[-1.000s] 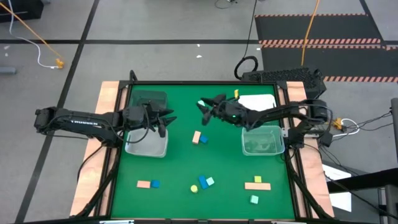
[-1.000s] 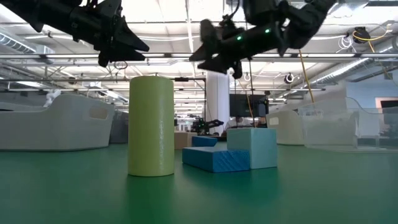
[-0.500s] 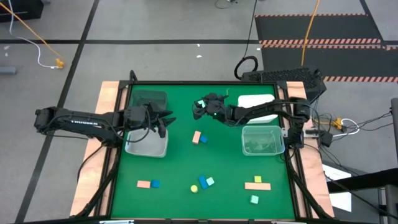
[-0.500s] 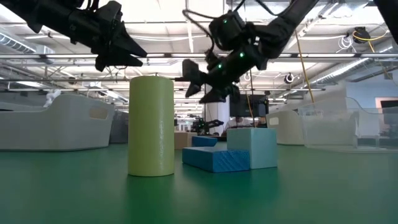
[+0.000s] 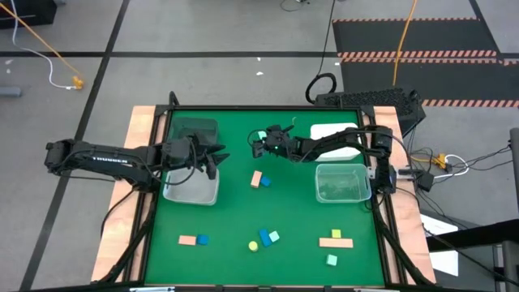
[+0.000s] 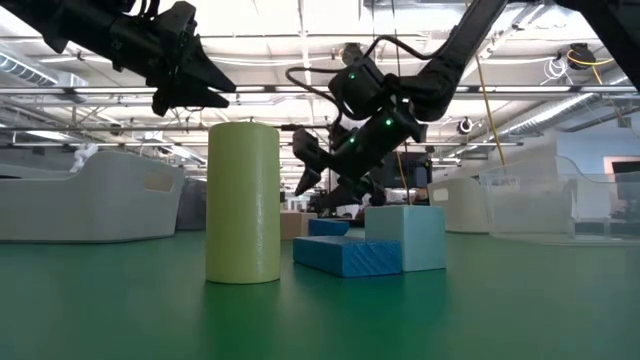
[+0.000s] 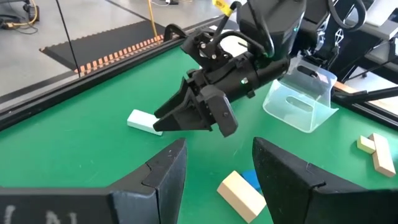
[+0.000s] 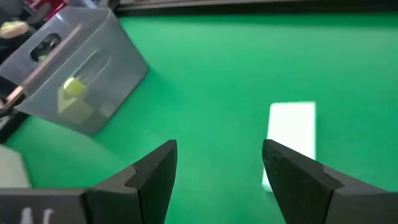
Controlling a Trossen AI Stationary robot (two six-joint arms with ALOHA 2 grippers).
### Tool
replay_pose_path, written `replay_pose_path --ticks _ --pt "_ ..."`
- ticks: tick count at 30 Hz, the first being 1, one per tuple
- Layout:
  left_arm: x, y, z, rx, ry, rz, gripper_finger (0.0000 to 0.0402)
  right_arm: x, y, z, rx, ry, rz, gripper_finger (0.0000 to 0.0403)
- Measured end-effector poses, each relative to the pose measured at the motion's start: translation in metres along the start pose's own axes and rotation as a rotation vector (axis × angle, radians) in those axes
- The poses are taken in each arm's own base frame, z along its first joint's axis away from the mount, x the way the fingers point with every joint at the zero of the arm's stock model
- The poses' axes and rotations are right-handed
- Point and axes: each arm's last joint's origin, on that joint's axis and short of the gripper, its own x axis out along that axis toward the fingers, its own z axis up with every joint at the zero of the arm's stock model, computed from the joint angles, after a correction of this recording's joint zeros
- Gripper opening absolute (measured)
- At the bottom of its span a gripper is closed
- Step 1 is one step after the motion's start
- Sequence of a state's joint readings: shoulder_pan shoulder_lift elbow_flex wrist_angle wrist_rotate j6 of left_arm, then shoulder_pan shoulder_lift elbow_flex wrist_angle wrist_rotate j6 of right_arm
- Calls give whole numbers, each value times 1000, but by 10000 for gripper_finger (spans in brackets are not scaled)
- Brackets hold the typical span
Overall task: Sort & place blocks by color
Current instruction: Put the white rectangular block into the white bin
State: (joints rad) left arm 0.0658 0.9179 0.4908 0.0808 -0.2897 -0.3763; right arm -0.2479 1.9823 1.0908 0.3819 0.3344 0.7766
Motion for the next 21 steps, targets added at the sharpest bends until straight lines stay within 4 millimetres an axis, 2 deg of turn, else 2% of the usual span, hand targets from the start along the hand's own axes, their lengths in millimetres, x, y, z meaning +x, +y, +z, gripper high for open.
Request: replay_pose_path --ticks 12,21 --pt "0 0 0 13 2 1 186 0 -10 -5 -49 48 -99 231" --pt "0 0 0 16 2 1 186 4 -19 3 -137 45 -119 231"
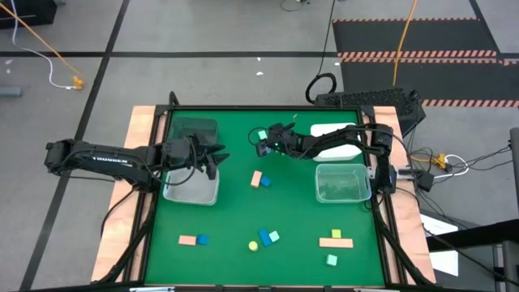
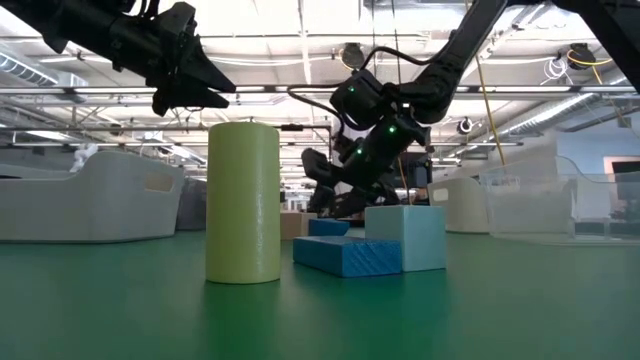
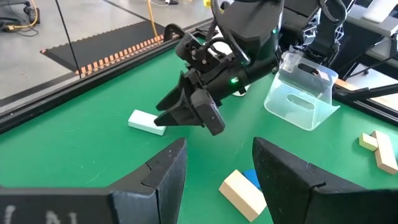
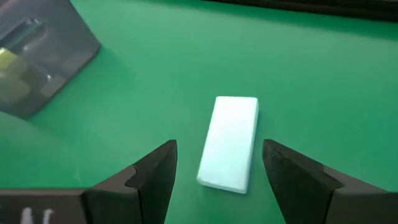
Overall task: Sort & place blocks by color
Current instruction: Put the white rectangular block into the white bin
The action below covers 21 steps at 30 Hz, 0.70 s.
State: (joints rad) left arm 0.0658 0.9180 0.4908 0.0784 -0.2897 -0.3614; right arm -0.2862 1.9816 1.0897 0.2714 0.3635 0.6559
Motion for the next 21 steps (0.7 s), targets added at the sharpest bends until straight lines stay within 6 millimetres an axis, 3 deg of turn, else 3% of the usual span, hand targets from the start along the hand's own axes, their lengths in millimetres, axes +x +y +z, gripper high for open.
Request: replay_pose_path --ticks 8,21 --pt "0 0 0 13 -1 4 186 0 1 -1 -140 31 45 231" --pt "2 10 4 -18 -17 58 186 2 -5 1 -203 42 18 231"
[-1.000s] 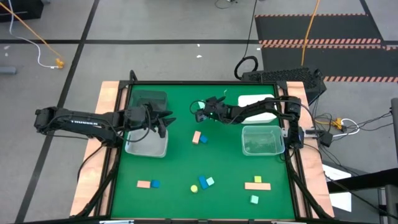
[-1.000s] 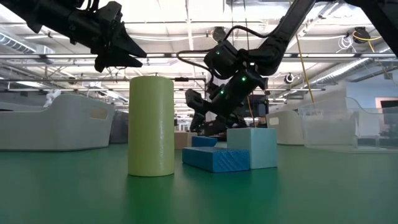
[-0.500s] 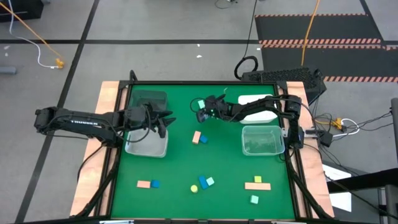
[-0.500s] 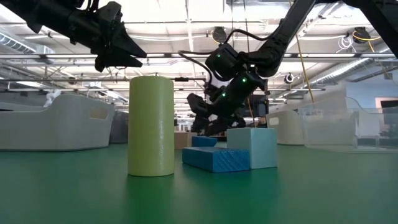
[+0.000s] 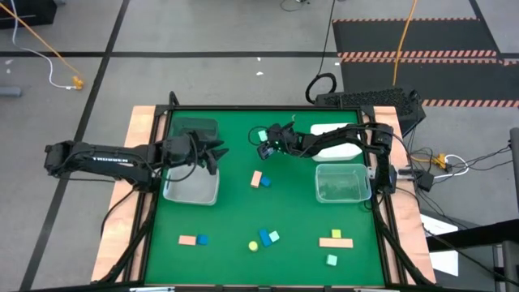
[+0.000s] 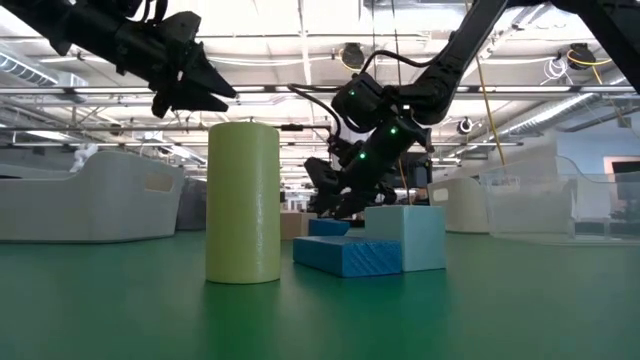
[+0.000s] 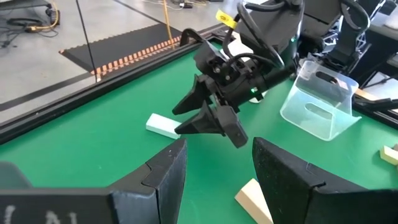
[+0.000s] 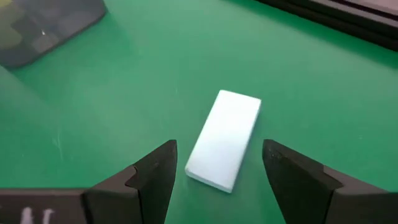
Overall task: Sort & place blocks by color
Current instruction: Put the white rectangular block into the white bin
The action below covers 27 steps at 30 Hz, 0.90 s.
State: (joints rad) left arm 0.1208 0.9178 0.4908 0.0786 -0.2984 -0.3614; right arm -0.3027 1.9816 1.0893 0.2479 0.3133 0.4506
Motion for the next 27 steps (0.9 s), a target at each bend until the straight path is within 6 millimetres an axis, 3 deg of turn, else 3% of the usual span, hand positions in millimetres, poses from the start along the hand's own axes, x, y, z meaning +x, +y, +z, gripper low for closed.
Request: replay_pose_path --ticks 11,21,27 --pt "1 2 1 -5 -3 12 186 2 -5 2 -113 10 16 231" --pt "1 3 0 -4 2 14 186 33 -15 -19 -71 27 16 230" --pt "1 3 0 -4 10 17 186 36 -12 -23 -148 -17 -41 211"
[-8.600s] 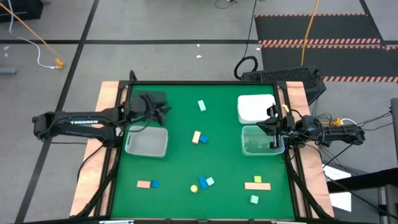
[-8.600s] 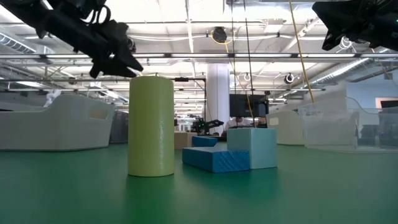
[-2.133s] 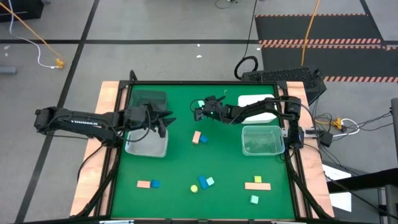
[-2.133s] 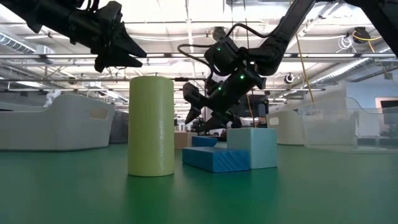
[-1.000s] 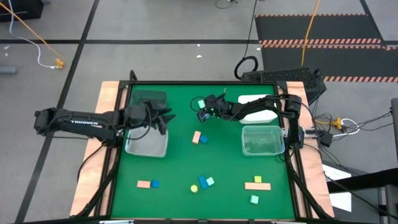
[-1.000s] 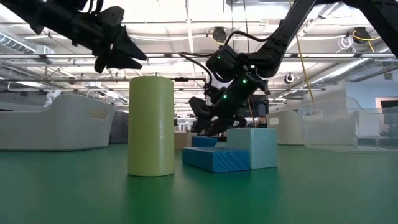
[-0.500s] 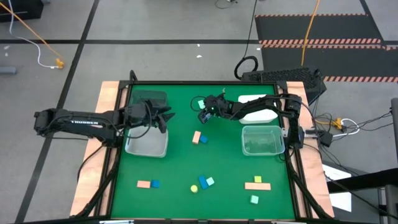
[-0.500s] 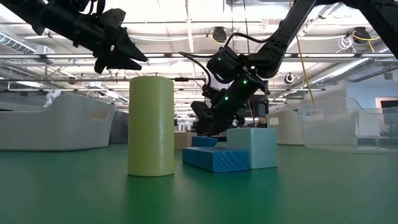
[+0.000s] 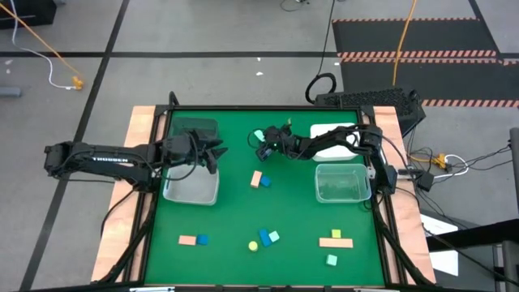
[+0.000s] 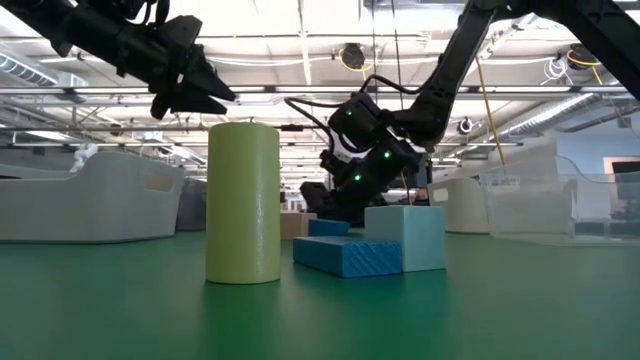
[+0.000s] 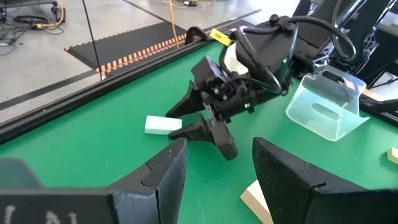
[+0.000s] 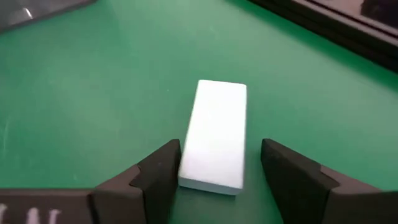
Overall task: Sort & place blocks by color
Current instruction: Put the white rectangular block into the white bin
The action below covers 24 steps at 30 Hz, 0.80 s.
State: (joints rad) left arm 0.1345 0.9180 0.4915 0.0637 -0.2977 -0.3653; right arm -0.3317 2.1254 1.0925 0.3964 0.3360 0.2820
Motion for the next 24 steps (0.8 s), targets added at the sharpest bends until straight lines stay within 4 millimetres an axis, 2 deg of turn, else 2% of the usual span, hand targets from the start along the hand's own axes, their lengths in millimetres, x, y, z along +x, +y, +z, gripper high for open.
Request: replay_pose_path --ticks 9,15,20,24 --pt "0 1 -3 5 30 12 186 0 0 0 -4 4 22 113" --pt "0 1 -3 5 34 13 186 -9 1 9 28 19 78 113" --pt "0 1 -4 5 35 13 186 -37 0 33 13 1 106 113" --pt "0 1 -4 5 35 13 186 -70 -7 58 -26 -25 92 113"
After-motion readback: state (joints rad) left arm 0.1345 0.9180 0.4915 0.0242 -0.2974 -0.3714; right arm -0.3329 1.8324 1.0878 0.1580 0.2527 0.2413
